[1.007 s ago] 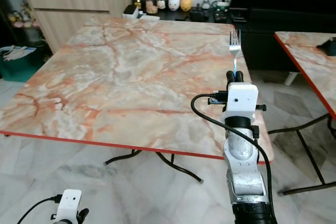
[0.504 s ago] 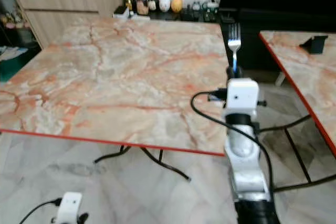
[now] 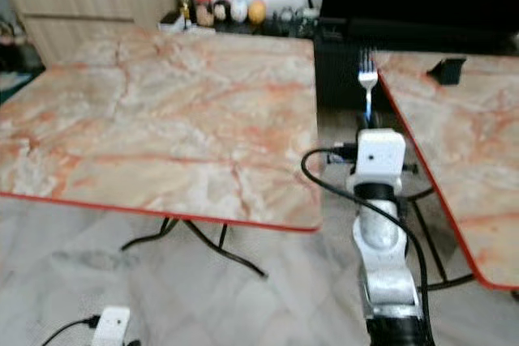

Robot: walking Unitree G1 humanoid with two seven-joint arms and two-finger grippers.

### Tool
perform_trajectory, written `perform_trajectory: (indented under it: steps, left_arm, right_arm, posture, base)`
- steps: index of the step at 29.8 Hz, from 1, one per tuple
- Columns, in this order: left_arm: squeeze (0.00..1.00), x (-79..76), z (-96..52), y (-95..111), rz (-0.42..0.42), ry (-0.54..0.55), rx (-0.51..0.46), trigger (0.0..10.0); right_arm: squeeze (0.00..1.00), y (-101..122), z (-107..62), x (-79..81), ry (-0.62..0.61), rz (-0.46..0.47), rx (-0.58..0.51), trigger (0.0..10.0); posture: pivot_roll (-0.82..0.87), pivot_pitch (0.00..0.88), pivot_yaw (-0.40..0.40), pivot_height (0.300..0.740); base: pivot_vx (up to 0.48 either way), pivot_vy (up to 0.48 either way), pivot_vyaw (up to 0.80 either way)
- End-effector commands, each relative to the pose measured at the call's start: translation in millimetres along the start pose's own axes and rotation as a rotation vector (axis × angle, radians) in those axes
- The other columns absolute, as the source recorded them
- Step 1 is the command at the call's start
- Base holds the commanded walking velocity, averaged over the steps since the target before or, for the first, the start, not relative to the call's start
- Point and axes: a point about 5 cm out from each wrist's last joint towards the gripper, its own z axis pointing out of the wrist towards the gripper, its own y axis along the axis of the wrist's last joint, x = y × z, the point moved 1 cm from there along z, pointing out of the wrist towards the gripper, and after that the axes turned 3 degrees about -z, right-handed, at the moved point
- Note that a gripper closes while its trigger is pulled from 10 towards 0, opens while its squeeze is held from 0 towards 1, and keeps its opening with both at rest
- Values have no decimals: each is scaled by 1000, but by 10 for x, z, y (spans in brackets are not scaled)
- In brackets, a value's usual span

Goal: Setting the table

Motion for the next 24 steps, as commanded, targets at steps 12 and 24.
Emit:
perform_trajectory:
  steps: [12, 24]
  left_arm:
    - [0, 58, -30, -137, 15, 12, 56, 10000]
    - [0, 60, -37, -169, 7, 13, 69, 10000]
  right_arm:
    - [0, 62, 25, 54, 24, 19, -17, 10000]
    - [0, 79, 32, 59, 38, 10, -25, 10000]
  posture:
    - [64, 0, -30, 707]
    - [67, 0, -37, 707]
  base:
    - [0, -328, 0]
    - [0, -324, 237]
